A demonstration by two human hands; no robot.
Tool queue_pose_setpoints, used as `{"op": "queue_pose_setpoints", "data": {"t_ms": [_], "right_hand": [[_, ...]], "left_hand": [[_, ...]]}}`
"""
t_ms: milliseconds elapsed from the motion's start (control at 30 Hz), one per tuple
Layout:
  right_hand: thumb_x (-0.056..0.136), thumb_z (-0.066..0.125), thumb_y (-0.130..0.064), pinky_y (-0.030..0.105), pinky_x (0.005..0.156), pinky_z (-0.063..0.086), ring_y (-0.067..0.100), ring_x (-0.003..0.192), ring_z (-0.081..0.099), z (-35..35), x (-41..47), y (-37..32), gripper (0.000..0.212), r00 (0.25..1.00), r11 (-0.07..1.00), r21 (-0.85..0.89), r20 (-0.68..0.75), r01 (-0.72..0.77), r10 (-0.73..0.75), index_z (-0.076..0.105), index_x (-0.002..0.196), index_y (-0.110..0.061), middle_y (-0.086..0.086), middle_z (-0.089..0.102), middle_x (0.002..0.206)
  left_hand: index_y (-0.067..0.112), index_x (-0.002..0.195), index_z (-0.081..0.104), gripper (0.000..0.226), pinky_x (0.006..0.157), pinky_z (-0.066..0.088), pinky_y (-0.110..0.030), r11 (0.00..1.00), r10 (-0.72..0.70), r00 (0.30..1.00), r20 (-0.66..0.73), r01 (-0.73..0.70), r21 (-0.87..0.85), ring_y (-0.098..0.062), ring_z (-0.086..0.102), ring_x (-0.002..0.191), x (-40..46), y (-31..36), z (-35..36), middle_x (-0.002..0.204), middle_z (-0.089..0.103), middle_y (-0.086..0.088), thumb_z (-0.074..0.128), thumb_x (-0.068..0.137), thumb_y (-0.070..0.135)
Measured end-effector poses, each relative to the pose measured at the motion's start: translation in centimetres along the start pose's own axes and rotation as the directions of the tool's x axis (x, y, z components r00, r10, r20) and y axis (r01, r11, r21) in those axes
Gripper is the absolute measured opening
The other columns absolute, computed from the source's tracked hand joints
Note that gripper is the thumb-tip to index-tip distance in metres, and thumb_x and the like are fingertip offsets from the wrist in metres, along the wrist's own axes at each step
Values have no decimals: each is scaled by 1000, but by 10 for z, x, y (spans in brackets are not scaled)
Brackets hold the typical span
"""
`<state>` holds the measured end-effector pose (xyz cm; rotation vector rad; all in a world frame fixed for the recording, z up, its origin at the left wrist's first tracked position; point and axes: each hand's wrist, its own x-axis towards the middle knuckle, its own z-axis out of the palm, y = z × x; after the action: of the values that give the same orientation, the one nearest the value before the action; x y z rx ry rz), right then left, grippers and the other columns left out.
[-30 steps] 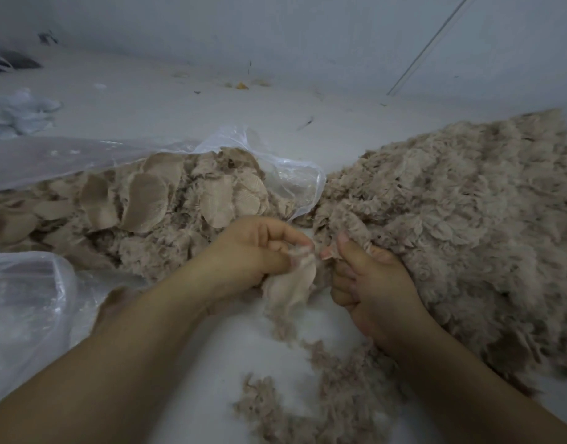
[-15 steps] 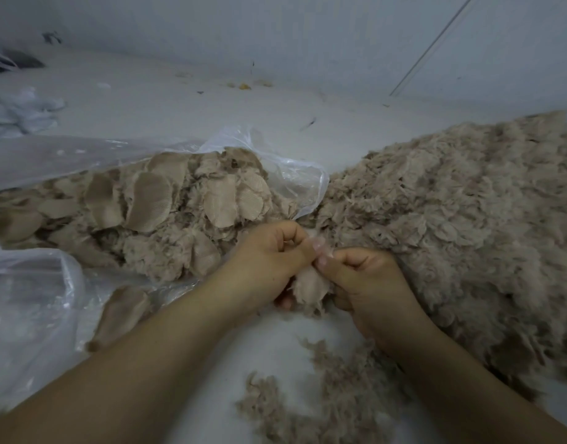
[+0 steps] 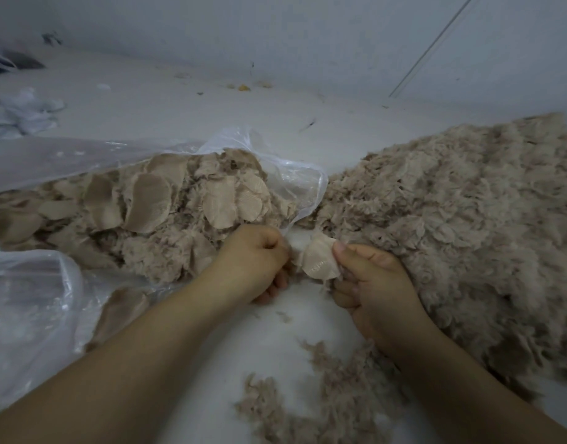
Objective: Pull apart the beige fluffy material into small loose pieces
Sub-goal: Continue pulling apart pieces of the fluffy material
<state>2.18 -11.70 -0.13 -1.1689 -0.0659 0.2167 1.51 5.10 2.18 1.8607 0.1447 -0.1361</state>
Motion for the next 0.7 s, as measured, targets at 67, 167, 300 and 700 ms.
{"op": "queue_pose_setpoints", "data": {"t_ms": [67,167,300,700], "right_hand": [[96,51,-16,14,37,18,4,36,20,0,0,-1,38,1000,1000,14,-8,-9,9,56,60,-8,-2,30,46],[91,55,-24,14,34,22,4,34,23,0,-2,-3,33,1000,1000,6,0,-29,29,53,63,-6,-2,35,45],[80,58,-32,15,35,21,4,35,21,2,-2,-4,35,999,1000,3,26,-21,21,52,49,-17,-4,30,43],[78,60,-25,15,37,17,6,37,18,0,-2,-5,31,997,999,21,75,-23,22,46,52,-18,-2,25,48]], "left_hand": [[3,70,61,24,38,41,-23,998,-51,975,216,45,32,-22,51,36,-7,-1,2,54,61,-14,50,92,2],[4,80,64,20,40,49,-26,998,-67,842,536,64,25,-26,60,45,-19,0,5,63,65,-15,53,96,6],[4,87,57,27,31,32,-19,998,25,935,355,-4,-59,-25,54,36,-14,4,3,60,60,-10,76,82,21],[0,98,51,3,35,38,-23,941,221,943,251,-139,-308,-26,57,41,-12,4,3,65,61,-16,50,99,2]]}}
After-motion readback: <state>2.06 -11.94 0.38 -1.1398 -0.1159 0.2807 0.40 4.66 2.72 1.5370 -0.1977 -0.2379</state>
